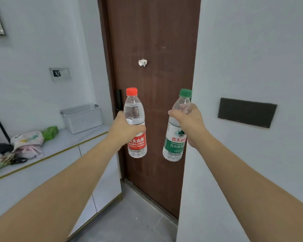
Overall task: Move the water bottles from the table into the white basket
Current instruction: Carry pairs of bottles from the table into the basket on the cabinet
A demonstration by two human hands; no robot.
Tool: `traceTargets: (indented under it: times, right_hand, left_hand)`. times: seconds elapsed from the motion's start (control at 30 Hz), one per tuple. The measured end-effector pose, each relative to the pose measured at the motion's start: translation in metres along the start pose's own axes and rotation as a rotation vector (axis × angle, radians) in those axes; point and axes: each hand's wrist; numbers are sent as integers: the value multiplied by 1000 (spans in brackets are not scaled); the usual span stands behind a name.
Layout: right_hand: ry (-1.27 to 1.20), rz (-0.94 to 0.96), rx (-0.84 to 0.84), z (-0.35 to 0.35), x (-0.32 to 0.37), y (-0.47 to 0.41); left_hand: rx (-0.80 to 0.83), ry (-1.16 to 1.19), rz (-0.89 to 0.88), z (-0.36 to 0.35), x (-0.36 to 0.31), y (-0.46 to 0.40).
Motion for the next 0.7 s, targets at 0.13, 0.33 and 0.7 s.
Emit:
traceTargets:
  times: [0.13, 0.33, 0.7]
  right_hand:
    - [-71, 17, 119, -72, -12, -68]
    - [-119, -3, 204, -195, -42, -141]
    - [-160, -18, 203, -415, -91, -277]
  left_hand:
    - [-74, 10, 26, 46, 16, -74]
    - [-167, 59, 79, 110, 59, -167]
    - [-159, 35, 84, 237, 148, -370]
Point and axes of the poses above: each hand's wrist, its own y-axis away from the middle knuckle, its own z-axis out of the back of the hand, x = y × z, and after that the axes turned 4 degrees about z, right-handed
